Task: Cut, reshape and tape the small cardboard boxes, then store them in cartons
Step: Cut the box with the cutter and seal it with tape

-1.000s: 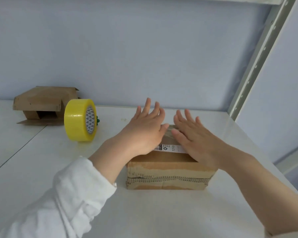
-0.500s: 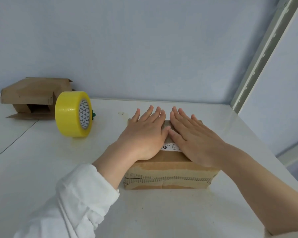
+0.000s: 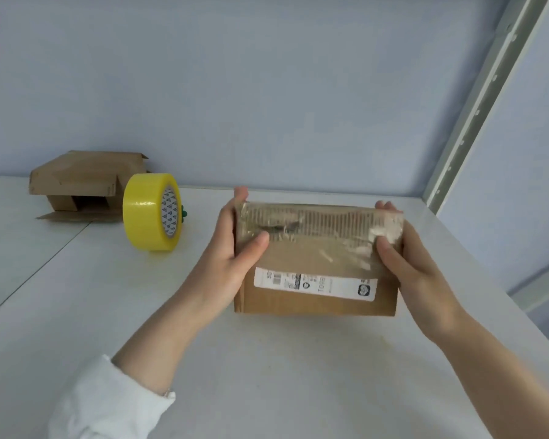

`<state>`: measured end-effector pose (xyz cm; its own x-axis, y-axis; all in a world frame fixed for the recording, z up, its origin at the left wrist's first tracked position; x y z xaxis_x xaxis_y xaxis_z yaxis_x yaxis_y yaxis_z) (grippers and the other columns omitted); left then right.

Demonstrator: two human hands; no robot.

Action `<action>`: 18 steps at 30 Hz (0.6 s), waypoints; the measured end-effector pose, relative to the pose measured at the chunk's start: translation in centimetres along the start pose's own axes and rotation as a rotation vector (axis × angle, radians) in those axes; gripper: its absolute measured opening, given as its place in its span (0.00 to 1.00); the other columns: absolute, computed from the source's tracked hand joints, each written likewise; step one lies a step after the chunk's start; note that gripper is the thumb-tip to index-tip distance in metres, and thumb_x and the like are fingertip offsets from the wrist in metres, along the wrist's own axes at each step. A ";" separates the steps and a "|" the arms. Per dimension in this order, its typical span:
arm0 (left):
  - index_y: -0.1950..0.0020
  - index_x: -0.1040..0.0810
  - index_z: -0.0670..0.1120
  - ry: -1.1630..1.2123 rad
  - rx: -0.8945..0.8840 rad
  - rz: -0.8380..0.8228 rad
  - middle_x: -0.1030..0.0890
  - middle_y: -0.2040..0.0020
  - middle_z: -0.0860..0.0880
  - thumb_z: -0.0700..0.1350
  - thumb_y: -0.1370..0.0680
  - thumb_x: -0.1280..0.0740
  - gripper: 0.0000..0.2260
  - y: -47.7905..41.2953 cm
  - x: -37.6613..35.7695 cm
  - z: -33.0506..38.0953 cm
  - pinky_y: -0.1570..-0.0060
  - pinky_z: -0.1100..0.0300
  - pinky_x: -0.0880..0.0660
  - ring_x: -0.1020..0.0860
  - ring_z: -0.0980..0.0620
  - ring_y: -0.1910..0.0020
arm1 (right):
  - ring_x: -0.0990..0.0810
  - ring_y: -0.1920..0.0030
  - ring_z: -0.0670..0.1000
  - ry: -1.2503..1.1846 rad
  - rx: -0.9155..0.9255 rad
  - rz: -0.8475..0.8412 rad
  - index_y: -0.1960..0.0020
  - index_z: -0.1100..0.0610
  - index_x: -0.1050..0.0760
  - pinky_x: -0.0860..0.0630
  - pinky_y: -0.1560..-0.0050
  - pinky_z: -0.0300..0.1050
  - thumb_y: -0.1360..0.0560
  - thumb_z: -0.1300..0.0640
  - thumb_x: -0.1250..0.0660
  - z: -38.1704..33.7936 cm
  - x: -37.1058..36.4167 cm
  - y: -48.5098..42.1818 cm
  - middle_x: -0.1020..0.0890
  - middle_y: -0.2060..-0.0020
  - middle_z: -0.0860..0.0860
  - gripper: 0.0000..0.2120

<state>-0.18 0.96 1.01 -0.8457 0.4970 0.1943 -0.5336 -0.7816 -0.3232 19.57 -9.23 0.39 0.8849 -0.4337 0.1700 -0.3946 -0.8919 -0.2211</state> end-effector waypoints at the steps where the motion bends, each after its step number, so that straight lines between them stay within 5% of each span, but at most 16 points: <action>1: 0.32 0.42 0.62 -0.007 -0.090 -0.031 0.41 0.27 0.62 0.49 0.23 0.37 0.23 1.0 -0.1 0.2 0.33 0.72 0.41 0.40 0.69 0.30 | 0.33 0.35 0.32 -0.007 0.099 -0.020 0.28 0.47 0.41 0.33 0.41 0.26 0.23 0.52 0.41 -0.2 -0.1 1.1 0.31 0.37 0.27 0.25; 3: 0.32 0.40 0.61 -0.070 -0.182 -0.109 0.51 0.24 0.64 0.49 0.24 0.35 0.23 2.8 -0.4 -0.7 0.29 0.64 0.43 0.49 0.64 0.26 | 0.41 0.30 0.33 0.049 0.219 -0.092 0.25 0.46 0.47 0.39 0.33 0.30 0.23 0.47 0.39 0.6 -0.5 3.1 0.39 0.31 0.28 0.29; 7: 0.35 0.34 0.60 -0.242 -0.220 -0.103 0.48 0.25 0.64 0.64 0.27 0.38 0.22 3.5 0.4 0.1 0.28 0.59 0.48 0.51 0.63 0.25 | 0.46 0.27 0.36 0.165 0.192 -0.100 0.25 0.40 0.50 0.44 0.29 0.38 0.30 0.31 0.39 0.4 0.4 4.3 0.44 0.28 0.31 0.38; 11: 0.32 0.34 0.56 -0.469 -0.281 -0.067 0.43 0.24 0.58 0.55 0.20 0.45 0.17 0.3 -0.6 5.0 0.26 0.61 0.56 0.54 0.65 0.26 | 0.58 0.28 0.31 0.574 0.267 -0.042 0.24 0.45 0.51 0.58 0.35 0.21 0.22 0.40 0.51 -5.3 -0.2 1.2 0.53 0.28 0.32 0.28; 14: 0.24 0.46 0.51 -0.869 -0.100 -0.234 0.51 0.23 0.55 0.52 0.18 0.53 0.22 -3.7 -3.2 5.0 0.28 0.60 0.62 0.60 0.60 0.26 | 0.66 0.27 0.39 0.959 0.203 -0.314 0.23 0.54 0.55 0.66 0.33 0.30 0.20 0.45 0.56 -5.6 -3.1 -2.6 0.57 0.24 0.43 0.28; 18: 0.23 0.54 0.50 -1.155 0.051 -0.466 0.54 0.22 0.52 0.52 0.17 0.58 0.23 -5.1 -5.2 1.9 0.26 0.53 0.58 0.56 0.54 0.24 | 0.65 0.26 0.44 1.165 0.111 -0.501 0.23 0.55 0.60 0.64 0.29 0.39 0.18 0.48 0.60 -3.4 -5.3 -3.9 0.59 0.24 0.48 0.26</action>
<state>6.93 1.65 3.37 -0.0752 0.1288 0.9888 -0.7620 -0.6471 0.0263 15.59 -3.92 3.60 0.1681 0.0396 0.9850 -0.0089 -0.9991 0.0417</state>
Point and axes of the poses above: each hand's wrist, its own y-axis away from the middle knuckle, its own x-axis out of the back of the hand, z = x × y, the point moved 6 cm from there along -y, towards the middle knuckle
